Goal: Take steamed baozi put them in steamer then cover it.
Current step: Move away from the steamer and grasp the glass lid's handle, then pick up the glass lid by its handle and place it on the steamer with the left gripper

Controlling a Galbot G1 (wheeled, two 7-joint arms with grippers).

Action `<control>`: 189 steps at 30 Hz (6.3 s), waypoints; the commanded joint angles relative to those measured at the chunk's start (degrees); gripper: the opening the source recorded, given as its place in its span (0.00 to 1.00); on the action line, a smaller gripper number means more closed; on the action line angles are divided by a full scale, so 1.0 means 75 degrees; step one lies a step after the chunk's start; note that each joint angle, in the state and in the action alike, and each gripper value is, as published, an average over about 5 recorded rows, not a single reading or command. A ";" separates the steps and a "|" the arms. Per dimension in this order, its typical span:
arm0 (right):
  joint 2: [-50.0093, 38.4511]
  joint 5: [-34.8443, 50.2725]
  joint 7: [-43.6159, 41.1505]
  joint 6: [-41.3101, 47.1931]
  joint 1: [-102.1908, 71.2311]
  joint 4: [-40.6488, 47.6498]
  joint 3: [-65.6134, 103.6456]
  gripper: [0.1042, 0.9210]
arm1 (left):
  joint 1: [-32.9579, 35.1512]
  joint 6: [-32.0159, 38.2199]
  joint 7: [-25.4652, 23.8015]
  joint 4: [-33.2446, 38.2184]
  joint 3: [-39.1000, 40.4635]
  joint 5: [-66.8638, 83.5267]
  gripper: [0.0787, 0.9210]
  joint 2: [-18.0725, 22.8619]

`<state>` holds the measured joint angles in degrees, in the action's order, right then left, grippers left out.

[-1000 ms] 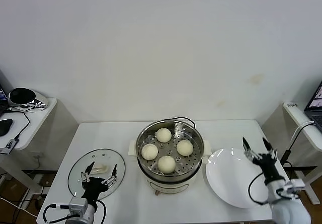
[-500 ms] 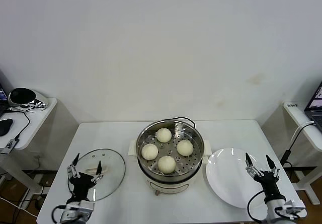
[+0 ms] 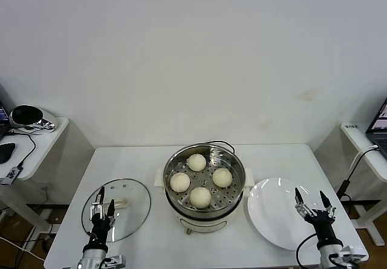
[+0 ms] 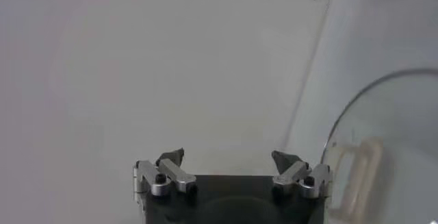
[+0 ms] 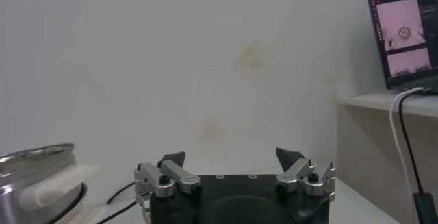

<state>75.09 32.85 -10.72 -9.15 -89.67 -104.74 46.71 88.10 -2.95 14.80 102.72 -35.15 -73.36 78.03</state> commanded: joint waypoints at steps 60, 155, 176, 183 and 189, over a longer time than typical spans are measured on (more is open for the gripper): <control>0.0365 -0.0495 -0.0013 -0.0072 -0.0186 0.0151 -0.0038 0.88 | -0.2022 -0.1087 -0.0733 -0.2095 0.0473 -0.0508 0.88 0.0047; 0.0758 -0.1545 0.0351 0.0326 -0.0101 0.0382 0.0212 0.88 | -0.3969 -0.5553 -0.3779 0.0353 0.6426 -0.3170 0.06 0.1883; 0.0870 -0.1651 0.0350 0.0323 -0.0034 0.0416 0.0159 0.88 | -0.3976 -0.5562 -0.4276 -0.0125 0.6361 -0.3542 0.06 0.1924; 0.0878 -0.1670 0.0347 0.0323 -0.0033 0.0408 0.0157 0.88 | -0.3978 -0.5560 -0.4394 -0.0177 0.6259 -0.3588 0.06 0.1923; 0.0893 -0.1679 0.0341 0.0330 -0.0030 0.0383 0.0146 0.88 | -0.3980 -0.5557 -0.4403 -0.0260 0.6121 -0.3591 0.06 0.1917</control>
<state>81.71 20.34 -8.11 -6.68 -89.90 -101.69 47.87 58.37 -42.19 -17.60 101.60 11.03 -99.91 92.20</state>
